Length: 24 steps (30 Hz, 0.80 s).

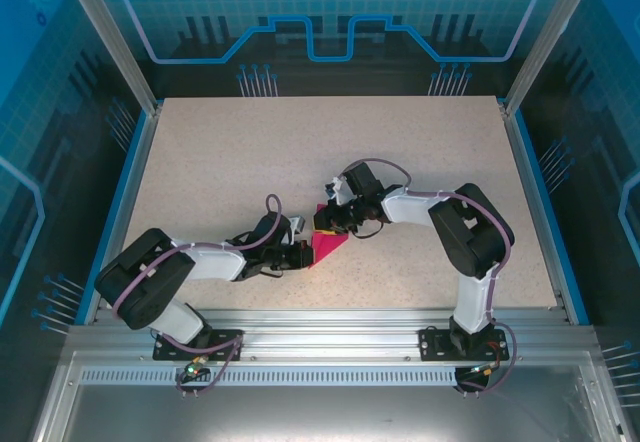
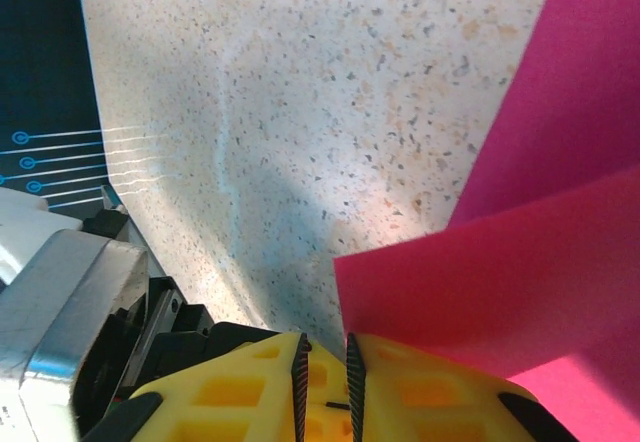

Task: Fold a paper plane with a square sheet of paper (pick it up from the middle)
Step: Fourth fold the wing at the center of the table.

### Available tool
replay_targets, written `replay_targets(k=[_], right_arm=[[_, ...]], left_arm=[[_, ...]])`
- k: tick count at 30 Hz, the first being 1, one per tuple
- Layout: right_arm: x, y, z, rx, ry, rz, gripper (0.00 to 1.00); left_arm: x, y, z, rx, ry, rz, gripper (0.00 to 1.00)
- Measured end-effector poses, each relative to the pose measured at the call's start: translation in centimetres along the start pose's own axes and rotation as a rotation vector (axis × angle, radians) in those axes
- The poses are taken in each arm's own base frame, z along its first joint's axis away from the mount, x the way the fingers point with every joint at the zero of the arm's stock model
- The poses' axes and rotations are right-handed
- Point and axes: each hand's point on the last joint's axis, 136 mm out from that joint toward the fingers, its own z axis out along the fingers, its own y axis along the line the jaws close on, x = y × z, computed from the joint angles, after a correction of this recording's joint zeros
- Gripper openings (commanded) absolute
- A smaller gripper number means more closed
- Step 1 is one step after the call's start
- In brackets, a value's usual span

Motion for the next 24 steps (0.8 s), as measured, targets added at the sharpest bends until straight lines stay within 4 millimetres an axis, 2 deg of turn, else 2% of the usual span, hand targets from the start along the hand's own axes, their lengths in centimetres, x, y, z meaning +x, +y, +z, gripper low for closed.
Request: replay_targets(k=[16, 24], right_arm=[[-0.2, -1.5, 1.2, 0.024, 0.012, 0.036, 0.18], [-0.2, -2.3, 1.4, 0.050, 0.006, 0.046, 0.18]], left_arm=[[-0.2, -0.2, 0.3, 0.057, 0.013, -0.028, 0.04], [-0.2, -0.4, 0.2, 0.073, 0.014, -0.039, 0.17]])
